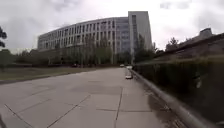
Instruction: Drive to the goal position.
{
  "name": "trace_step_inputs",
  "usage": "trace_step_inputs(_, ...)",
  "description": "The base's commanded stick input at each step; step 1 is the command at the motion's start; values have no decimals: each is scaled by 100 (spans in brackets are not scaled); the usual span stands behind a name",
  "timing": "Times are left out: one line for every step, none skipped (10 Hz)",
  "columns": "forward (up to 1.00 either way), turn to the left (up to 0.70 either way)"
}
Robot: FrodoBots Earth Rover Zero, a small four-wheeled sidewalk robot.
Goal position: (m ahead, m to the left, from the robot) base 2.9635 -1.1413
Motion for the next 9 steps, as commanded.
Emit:
trace_step_inputs(70, 2)
trace_step_inputs(70, 2)
trace_step_inputs(70, 2)
trace_step_inputs(70, 2)
trace_step_inputs(70, 2)
trace_step_inputs(70, 2)
trace_step_inputs(70, 2)
trace_step_inputs(70, 2)
trace_step_inputs(70, 2)
